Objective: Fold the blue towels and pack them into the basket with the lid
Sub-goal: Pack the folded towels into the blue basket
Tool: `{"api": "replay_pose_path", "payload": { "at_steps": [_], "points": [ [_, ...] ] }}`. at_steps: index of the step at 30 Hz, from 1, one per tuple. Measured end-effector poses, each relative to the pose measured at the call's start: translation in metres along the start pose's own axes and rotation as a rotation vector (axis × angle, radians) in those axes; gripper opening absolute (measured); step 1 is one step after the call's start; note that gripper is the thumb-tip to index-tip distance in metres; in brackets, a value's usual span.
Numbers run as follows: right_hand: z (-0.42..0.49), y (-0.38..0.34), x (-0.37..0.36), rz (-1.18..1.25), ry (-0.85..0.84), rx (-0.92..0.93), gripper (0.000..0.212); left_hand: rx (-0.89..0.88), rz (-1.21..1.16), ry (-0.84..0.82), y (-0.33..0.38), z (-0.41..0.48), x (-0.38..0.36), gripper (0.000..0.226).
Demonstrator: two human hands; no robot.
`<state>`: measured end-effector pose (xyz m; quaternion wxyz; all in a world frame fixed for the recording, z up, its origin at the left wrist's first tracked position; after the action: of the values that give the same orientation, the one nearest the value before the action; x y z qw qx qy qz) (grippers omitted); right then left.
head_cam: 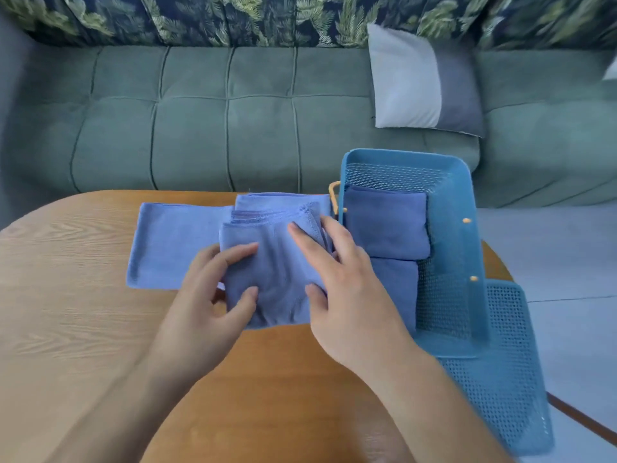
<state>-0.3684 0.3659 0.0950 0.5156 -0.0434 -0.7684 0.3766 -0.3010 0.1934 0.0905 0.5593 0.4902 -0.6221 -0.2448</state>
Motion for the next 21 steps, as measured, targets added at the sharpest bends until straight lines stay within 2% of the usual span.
{"api": "replay_pose_path", "payload": {
  "at_steps": [3,7,10,15,18,21],
  "points": [
    [-0.023,0.044,0.035,-0.013,0.043,-0.065,0.085,-0.116,0.2,-0.096,0.027,0.006,-0.055,0.051],
    [-0.046,0.107,0.061,-0.009,0.066,-0.218,0.087,-0.196,0.318,-0.214,0.054,0.012,-0.126,0.058],
    [-0.05,0.143,0.061,-0.027,-0.011,-0.321,0.09,-0.232,0.462,-0.266,0.057,0.024,-0.167,0.058],
    [-0.031,0.173,0.026,-0.141,-0.279,-0.431,0.093,-0.034,0.706,-0.417,0.036,0.053,-0.215,0.044],
    [-0.021,0.192,0.008,-0.169,-0.332,-0.464,0.092,0.049,0.838,-0.487,0.028,0.059,-0.233,0.036],
    [-0.02,0.2,0.0,-0.193,-0.382,-0.51,0.095,0.067,1.051,-0.438,0.023,0.059,-0.242,0.037]
  ]
}}
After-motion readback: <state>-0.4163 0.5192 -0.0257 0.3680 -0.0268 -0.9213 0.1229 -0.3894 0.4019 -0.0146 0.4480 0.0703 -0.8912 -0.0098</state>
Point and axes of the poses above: each hand's wrist, its own z-axis towards the middle knuckle, its own x-axis out of the back of the hand, y = z × x, the point moved 4 cm from there along z, towards the middle knuckle, and after that the axes turned 2 degrees about -y, right-handed, at the moved point
